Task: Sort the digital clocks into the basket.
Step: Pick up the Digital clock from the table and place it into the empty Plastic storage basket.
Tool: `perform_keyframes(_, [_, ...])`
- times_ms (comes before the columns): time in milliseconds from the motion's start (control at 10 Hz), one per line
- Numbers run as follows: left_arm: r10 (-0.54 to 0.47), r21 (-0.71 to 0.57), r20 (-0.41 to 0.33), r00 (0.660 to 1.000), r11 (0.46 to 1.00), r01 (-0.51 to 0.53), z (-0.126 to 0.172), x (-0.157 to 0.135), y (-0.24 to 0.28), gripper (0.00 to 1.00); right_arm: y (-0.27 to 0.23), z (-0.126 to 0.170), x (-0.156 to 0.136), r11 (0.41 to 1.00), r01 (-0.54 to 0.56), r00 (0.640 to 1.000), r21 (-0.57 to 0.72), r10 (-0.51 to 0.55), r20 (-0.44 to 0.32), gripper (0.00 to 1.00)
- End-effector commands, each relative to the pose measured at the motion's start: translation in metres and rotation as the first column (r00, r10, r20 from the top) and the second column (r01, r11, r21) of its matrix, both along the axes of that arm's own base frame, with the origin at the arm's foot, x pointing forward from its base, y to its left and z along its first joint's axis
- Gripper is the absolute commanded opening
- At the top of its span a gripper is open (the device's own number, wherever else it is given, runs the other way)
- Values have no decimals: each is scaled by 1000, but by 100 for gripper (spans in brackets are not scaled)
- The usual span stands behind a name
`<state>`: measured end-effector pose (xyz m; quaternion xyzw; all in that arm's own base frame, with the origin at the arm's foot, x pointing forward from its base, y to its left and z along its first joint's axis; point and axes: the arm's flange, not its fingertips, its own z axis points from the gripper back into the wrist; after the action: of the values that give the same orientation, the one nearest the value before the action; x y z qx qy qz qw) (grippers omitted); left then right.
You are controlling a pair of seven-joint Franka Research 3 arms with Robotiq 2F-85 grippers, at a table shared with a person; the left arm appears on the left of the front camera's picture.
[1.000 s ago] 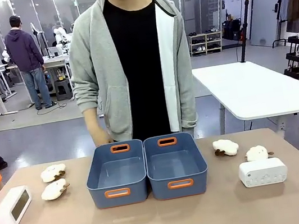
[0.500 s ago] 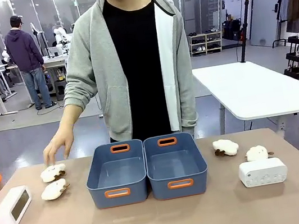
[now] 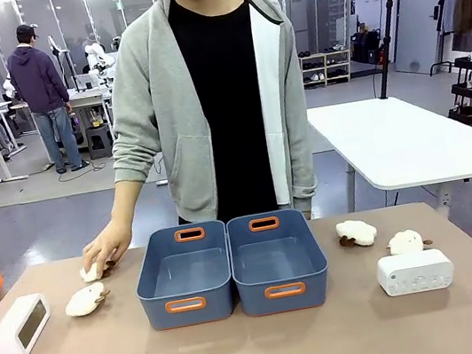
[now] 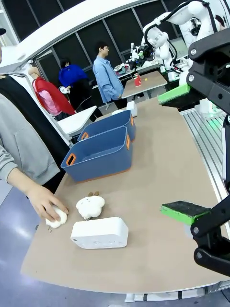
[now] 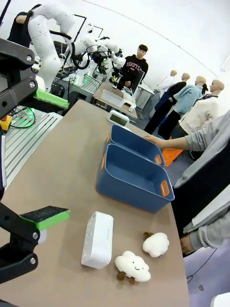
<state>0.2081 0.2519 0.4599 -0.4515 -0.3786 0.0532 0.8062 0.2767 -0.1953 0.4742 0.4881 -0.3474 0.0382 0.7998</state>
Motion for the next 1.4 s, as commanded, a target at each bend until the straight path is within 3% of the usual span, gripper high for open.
perform_keyframes(0, [-11, -4, 29, 1000, 1000, 11, 1, 1, 2, 100, -2, 0, -1, 1000, -9, 1000, -10, 10, 18, 100])
perform_keyframes(900, [-11, -4, 29, 1000, 1000, 11, 1, 1, 2, 100, 0, 0, 0, 1000, -1, 1000, 1, 1, 0, 100])
perform_keyframes(1000, [-11, -4, 29, 1000, 1000, 11, 1, 1, 2, 100, 12, 10, 3, 964, -63, 992, -260, 89, 92, 100])
perform_keyframes(1100, [-11, -4, 29, 1000, 1000, 11, 1, 1, 2, 100, 26, 23, 9, 816, -246, 923, -523, 361, 130, 100])
perform_keyframes(1200, [-11, -4, 29, 1000, 1000, 11, 1, 1, 2, 100, 40, 34, 23, 539, -303, 830, -786, 554, 60, 100])
perform_keyframes(1300, [-11, -4, 29, 1000, 1000, 11, 1, 1, 2, 100, 60, 44, 39, 362, -373, 706, -854, 708, -8, 100])
